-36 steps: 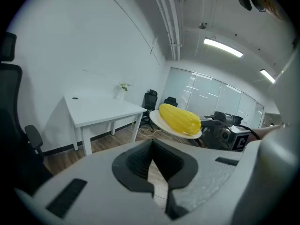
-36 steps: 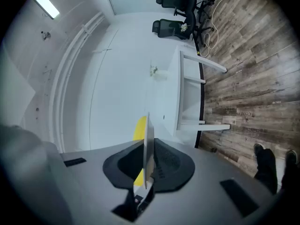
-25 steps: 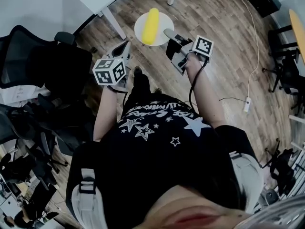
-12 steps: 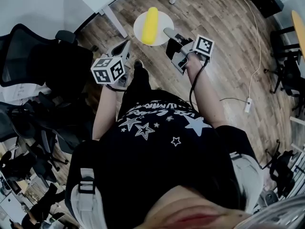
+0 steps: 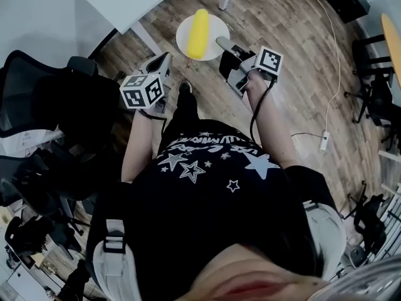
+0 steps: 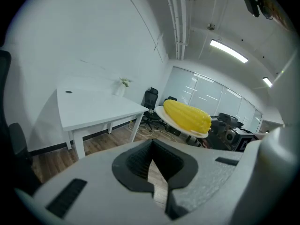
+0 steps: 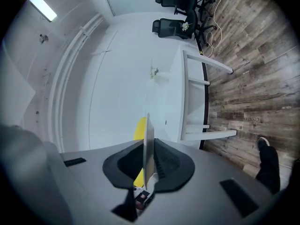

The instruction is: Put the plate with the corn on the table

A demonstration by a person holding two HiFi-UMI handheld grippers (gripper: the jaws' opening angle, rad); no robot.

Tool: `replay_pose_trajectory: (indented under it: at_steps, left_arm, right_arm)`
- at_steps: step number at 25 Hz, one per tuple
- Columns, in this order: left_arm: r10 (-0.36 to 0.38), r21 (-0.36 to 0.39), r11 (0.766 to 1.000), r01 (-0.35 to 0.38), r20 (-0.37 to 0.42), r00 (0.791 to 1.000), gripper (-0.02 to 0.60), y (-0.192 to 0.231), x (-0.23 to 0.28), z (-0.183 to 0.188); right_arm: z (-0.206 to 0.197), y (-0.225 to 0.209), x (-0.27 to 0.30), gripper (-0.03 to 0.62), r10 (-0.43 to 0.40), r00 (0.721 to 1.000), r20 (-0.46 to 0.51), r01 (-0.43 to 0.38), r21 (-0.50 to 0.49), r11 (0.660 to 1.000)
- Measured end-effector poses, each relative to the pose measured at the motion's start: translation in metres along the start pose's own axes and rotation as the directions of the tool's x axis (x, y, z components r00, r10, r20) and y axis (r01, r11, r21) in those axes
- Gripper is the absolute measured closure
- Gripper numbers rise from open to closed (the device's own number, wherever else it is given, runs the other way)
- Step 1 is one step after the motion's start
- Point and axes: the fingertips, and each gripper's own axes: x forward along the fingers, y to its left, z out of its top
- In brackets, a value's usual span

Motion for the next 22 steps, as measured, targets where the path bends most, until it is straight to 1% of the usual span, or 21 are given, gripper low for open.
replay_pose_trajectory:
  at_steps: [3, 7, 11, 14, 18, 22]
  left_arm:
    - [-0.006, -0.002, 1.000, 0.006, -0.004, 1.000, 0.575, 0.029, 0.035, 0.028]
    - [-0.020, 0.024, 1.000, 0.020, -0.007, 1.000, 0.575, 0.071, 0.078, 0.074]
    - [-0.032, 0.033, 0.999, 0.032, 0.003, 0.999, 0.575, 0.114, 0.113, 0.119]
    - [-0.036, 0.031, 0.999, 0.036, 0.002, 0.999, 0.575, 0.140, 0.130, 0.139]
    - [-0.050, 0.023, 0.999, 0.049, 0.010, 0.999, 0.575, 0.176, 0.146, 0.160]
    - [-0.059, 0.020, 0.998, 0.059, 0.028, 0.998, 0.575, 0.207, 0.161, 0.183]
  right_arm:
    - [0.034, 0.001, 0.038, 0.553, 0.015, 1.000, 0.003, -0.015, -0.005, 1.000]
    - [0.075, 0.005, 0.097, 0.553, 0.040, 0.999, 0.002, -0.040, -0.015, 0.999]
    - [0.114, 0.008, 0.155, 0.553, 0.048, 0.999, 0.016, -0.048, -0.019, 0.999]
    - [0.131, 0.006, 0.186, 0.553, 0.038, 0.999, 0.023, -0.038, -0.014, 0.999]
    - [0.144, 0.004, 0.226, 0.553, 0.026, 0.999, 0.026, -0.026, -0.021, 0.999]
    - [0.157, 0.006, 0.264, 0.553, 0.032, 0.999, 0.028, -0.032, -0.024, 0.999]
